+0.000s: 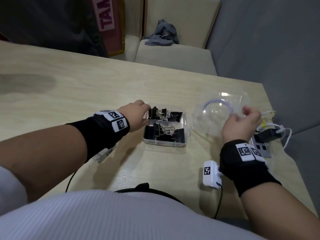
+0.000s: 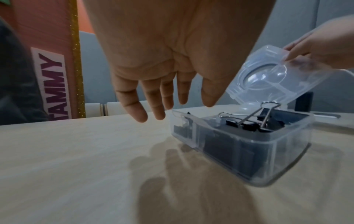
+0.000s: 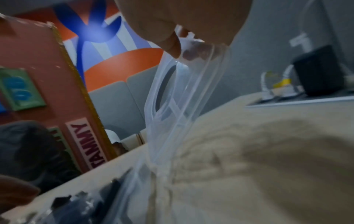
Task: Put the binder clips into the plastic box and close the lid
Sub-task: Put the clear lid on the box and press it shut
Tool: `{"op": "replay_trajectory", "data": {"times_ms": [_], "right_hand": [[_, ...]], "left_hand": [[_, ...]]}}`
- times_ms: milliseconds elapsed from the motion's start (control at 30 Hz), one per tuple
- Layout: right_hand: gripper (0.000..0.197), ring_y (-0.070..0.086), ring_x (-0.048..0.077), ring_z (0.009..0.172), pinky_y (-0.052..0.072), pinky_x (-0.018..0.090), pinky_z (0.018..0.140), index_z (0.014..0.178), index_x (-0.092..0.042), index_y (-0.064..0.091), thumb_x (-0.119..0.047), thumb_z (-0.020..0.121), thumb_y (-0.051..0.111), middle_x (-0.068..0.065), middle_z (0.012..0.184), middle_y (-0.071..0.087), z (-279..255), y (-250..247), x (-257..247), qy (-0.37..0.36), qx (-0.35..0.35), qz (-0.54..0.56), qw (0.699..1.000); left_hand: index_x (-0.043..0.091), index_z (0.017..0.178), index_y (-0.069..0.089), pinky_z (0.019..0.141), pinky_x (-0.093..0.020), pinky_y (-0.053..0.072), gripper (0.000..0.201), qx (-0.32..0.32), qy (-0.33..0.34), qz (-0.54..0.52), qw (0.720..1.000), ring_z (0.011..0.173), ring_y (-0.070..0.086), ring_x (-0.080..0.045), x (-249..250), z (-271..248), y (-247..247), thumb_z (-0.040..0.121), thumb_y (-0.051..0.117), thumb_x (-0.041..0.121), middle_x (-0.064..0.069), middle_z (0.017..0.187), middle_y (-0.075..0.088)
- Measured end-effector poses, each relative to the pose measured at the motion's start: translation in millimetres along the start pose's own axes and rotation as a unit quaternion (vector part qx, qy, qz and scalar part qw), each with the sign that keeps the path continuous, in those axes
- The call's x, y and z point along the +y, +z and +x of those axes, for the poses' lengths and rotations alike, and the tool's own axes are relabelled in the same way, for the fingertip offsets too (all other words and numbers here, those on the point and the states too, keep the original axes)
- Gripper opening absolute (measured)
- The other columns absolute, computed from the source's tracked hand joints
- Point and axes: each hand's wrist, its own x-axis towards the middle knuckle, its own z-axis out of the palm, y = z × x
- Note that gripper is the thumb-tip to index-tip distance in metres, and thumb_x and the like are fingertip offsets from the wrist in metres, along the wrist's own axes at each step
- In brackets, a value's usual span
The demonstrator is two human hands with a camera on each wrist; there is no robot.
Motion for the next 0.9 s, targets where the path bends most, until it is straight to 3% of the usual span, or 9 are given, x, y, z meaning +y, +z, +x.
{"op": "replay_trajectory", "data": {"times_ms": [67, 133, 267, 367, 467, 567, 667, 767, 900], "right_hand": [[0.031, 0.050, 0.011, 0.100, 0.030, -0.005, 0.075, 0.118, 0.000, 0.051, -0.001, 0.088, 0.049, 0.016, 0.126, 0.047, 2, 1, -18, -0.058, 0.008, 0.039, 0.998], [0.029, 0.050, 0.001, 0.087, 0.036, -0.001, 0.077, 0.117, -0.002, 0.052, -0.004, 0.089, 0.049, 0.010, 0.120, 0.049, 1, 7, -32, -0.078, 0.003, 0.085, 0.993], [0.021, 0.062, 0.019, 0.097, 0.049, 0.020, 0.083, 0.111, -0.019, 0.053, -0.013, 0.091, 0.051, 0.006, 0.120, 0.058, -11, 28, -46, -0.019, -0.070, 0.132, 0.989], [0.023, 0.061, 0.020, 0.108, 0.051, 0.032, 0.092, 0.117, -0.020, 0.055, -0.016, 0.095, 0.050, 0.000, 0.121, 0.060, -28, 47, -43, 0.057, -0.184, 0.097, 0.976], [0.038, 0.055, 0.021, 0.119, 0.042, 0.033, 0.104, 0.132, -0.016, 0.049, -0.009, 0.095, 0.045, 0.002, 0.134, 0.054, -41, 57, -34, 0.062, -0.306, -0.006, 0.950], [0.044, 0.053, 0.025, 0.122, 0.040, 0.030, 0.100, 0.136, -0.012, 0.048, -0.006, 0.093, 0.042, 0.007, 0.137, 0.054, -45, 58, -25, 0.020, -0.372, -0.125, 0.919], [0.047, 0.053, 0.028, 0.120, 0.040, 0.032, 0.099, 0.136, -0.013, 0.049, -0.005, 0.090, 0.041, 0.011, 0.136, 0.053, -47, 57, -19, -0.010, -0.390, -0.179, 0.903], [0.047, 0.053, 0.028, 0.119, 0.040, 0.032, 0.100, 0.137, -0.015, 0.049, -0.007, 0.091, 0.041, 0.011, 0.137, 0.050, -46, 58, -15, -0.024, -0.389, -0.194, 0.900], [0.047, 0.054, 0.028, 0.117, 0.040, 0.030, 0.098, 0.135, -0.015, 0.051, -0.005, 0.091, 0.040, 0.011, 0.134, 0.051, -46, 59, -13, -0.038, -0.369, -0.199, 0.907]], "left_hand": [[0.019, 0.139, 0.044, 0.094, -0.038, 0.047, 0.044, 0.024, -0.008, -0.035, 0.999, 0.116, 0.057, -0.030, 0, 2, -4, 0.096, 0.046, 0.032, -0.008, 0.139, 0.047], [0.017, 0.137, 0.048, 0.095, -0.035, 0.044, 0.040, 0.044, -0.009, -0.076, 0.996, 0.115, 0.058, -0.030, 2, 3, -11, 0.099, 0.042, 0.030, -0.011, 0.135, 0.051], [0.016, 0.127, 0.057, 0.094, -0.035, 0.044, 0.038, 0.091, -0.006, -0.189, 0.978, 0.110, 0.060, -0.029, 7, 2, -24, 0.101, 0.036, 0.034, -0.010, 0.120, 0.065], [0.017, 0.121, 0.059, 0.085, -0.033, 0.049, 0.040, 0.081, -0.049, -0.251, 0.963, 0.094, 0.067, -0.023, 7, 4, -23, 0.096, 0.045, 0.045, -0.005, 0.098, 0.074], [0.013, 0.123, 0.059, 0.077, -0.028, 0.045, 0.048, 0.041, -0.112, -0.229, 0.966, 0.095, 0.067, -0.017, 3, 5, -16, 0.088, 0.061, 0.046, -0.001, 0.090, 0.077], [0.010, 0.126, 0.057, 0.082, -0.029, 0.046, 0.051, 0.009, -0.129, -0.186, 0.974, 0.097, 0.068, -0.017, 2, 3, -13, 0.088, 0.063, 0.042, -0.002, 0.084, 0.078], [0.007, 0.119, 0.062, 0.082, -0.032, 0.048, 0.044, 0.004, -0.116, -0.138, 0.984, 0.098, 0.067, -0.021, 6, 4, -14, 0.088, 0.063, 0.039, -0.006, 0.085, 0.078], [0.011, 0.093, 0.064, 0.081, -0.037, 0.053, 0.032, -0.021, -0.108, -0.075, 0.991, 0.095, 0.069, -0.025, 10, 7, -15, 0.087, 0.063, 0.042, -0.009, 0.085, 0.078], [0.002, 0.101, 0.071, 0.081, -0.039, 0.056, 0.044, -0.033, -0.108, -0.054, 0.992, 0.091, 0.070, -0.025, 10, 9, -8, 0.088, 0.062, 0.043, -0.010, 0.086, 0.077]]}}
